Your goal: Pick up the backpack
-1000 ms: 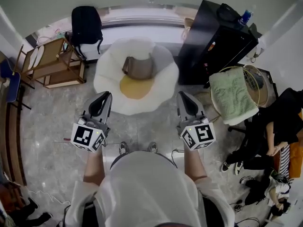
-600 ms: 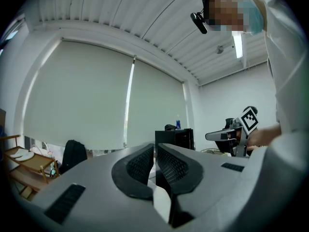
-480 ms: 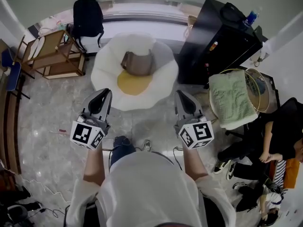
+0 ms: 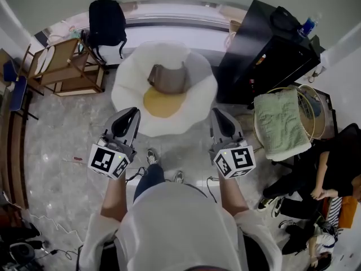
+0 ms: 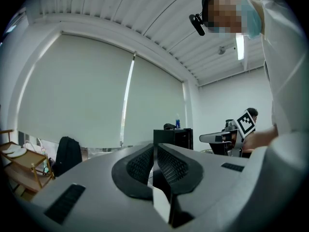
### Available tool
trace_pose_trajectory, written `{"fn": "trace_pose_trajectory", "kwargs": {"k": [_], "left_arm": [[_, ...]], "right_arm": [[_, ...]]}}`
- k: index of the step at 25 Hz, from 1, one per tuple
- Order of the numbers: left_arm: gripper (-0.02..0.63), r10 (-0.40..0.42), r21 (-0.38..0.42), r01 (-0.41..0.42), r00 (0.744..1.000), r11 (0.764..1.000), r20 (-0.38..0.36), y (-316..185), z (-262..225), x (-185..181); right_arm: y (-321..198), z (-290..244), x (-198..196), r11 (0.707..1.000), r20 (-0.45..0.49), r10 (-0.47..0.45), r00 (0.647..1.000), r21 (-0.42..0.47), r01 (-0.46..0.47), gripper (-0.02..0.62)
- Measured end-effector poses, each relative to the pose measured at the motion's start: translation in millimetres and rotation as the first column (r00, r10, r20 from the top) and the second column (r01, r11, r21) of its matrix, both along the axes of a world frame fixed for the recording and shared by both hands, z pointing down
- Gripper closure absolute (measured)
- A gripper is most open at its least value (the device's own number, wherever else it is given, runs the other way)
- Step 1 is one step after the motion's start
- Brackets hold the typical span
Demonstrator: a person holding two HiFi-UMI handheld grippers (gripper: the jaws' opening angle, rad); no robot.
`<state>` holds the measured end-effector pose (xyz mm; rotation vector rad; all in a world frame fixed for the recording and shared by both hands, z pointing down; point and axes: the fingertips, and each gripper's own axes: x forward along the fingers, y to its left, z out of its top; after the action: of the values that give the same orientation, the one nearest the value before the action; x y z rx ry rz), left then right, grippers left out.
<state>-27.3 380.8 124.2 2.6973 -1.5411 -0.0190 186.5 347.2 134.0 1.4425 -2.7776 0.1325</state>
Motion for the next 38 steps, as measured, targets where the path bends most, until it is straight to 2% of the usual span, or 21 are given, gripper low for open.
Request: {"fn": "trace_pose_trajectory", "kwargs": {"k": [18,24,31,38], "left_arm": [[0.560,0.162,-0.001,-0.162,0.987,0.987,0.016,-126.6,5.4,-65.3],[0.560,0.198,-0.014,-0.198,0.980,0.980,-0.001,-150.5,12.4,-65.6],[0.560,0.157,-0.024,-0.157,0.988,0.987,0.004,-184.2,12.7,-55.8],[0.560,0.112,-0.004,-0.112,0.993,0.994,0.020,-221.7,10.9,-38.0]], "right_arm": [[-96.4,-0.6,-71.8,0.987,0.002,0.161,0.987,-0.010,-0.161,0.565],[-117.5,4.7,-74.7,0.983,-0.006,0.179,0.984,-0.033,-0.179,0.565],[-159.5,6.7,-64.0,0.989,-0.020,0.147,0.989,-0.028,-0.147,0.565],[-201.0,7.1,-65.2,0.998,-0.043,0.056,0.997,-0.012,-0.057,0.565]]}}
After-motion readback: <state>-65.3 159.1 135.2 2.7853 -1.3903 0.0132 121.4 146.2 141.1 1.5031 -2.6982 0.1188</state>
